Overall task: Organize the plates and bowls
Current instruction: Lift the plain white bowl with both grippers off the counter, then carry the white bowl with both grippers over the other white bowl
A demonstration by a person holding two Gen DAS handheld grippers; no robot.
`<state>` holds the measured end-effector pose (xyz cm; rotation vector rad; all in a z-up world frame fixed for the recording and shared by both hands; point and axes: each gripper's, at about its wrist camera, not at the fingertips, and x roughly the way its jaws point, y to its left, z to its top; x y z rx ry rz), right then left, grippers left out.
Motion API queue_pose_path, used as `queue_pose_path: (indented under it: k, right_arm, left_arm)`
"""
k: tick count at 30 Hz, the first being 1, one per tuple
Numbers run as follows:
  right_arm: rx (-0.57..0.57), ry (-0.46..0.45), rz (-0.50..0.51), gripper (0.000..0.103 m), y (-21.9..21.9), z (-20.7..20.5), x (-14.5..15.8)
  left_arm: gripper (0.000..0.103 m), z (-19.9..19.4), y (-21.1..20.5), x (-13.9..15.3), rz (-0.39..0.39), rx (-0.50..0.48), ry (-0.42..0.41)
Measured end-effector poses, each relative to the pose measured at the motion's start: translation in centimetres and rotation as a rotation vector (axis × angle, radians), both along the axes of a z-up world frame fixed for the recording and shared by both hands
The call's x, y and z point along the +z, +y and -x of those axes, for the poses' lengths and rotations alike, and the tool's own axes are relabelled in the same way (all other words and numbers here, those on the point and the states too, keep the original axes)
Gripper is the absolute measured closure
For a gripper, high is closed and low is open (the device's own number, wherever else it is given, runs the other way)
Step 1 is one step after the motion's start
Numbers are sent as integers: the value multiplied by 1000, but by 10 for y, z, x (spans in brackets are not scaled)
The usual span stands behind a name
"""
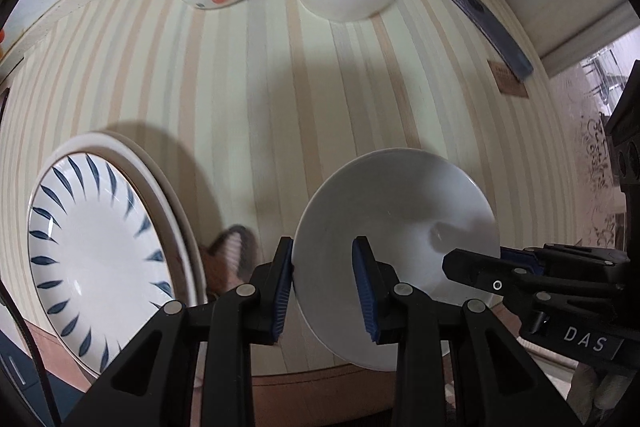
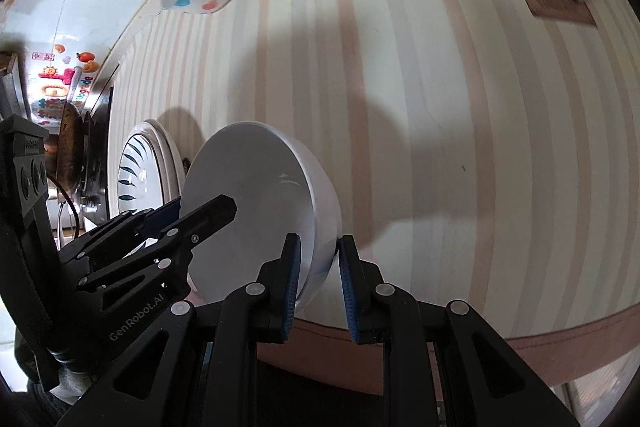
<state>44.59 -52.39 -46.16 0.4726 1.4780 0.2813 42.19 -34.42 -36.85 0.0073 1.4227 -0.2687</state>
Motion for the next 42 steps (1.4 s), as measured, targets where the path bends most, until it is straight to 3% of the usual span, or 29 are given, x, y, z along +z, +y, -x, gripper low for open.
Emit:
queue_pose_path:
  k: [8,22,28,30,32,34,38,42]
  right_arm:
    - [-21,-14,2,81,-14,15,-5]
    - [-15,-31,14,81,-15,-3,-5]
    - [-73,-16,-54,79,-36,-4,10]
    - [-104,-37,-67,72,-50,-9,26]
    - [-120,-63,-77,58,-60,-18,42]
    - [-135,-95,-91,53,-70,-38,59]
    - [-140,-154,-80,52,-75,-83,74]
    - [-160,-186,-59,52,-73,-142,67]
  left_arm:
    - [76,7,-11,-8,-16,-15,-1]
    - [76,-8,-24,-12,-68,-43,-50]
    - [75,-16,-9,16,-31,-22,-55]
    - [75,-26,0,33,-8,5,-77]
    - [71,-43,10,49,10,39,-103]
    - [71,-67,17,59,20,71,-129]
    - [71,-119,21,59,21,118,-153]
    - [71,-163,13,48,28,123,-146]
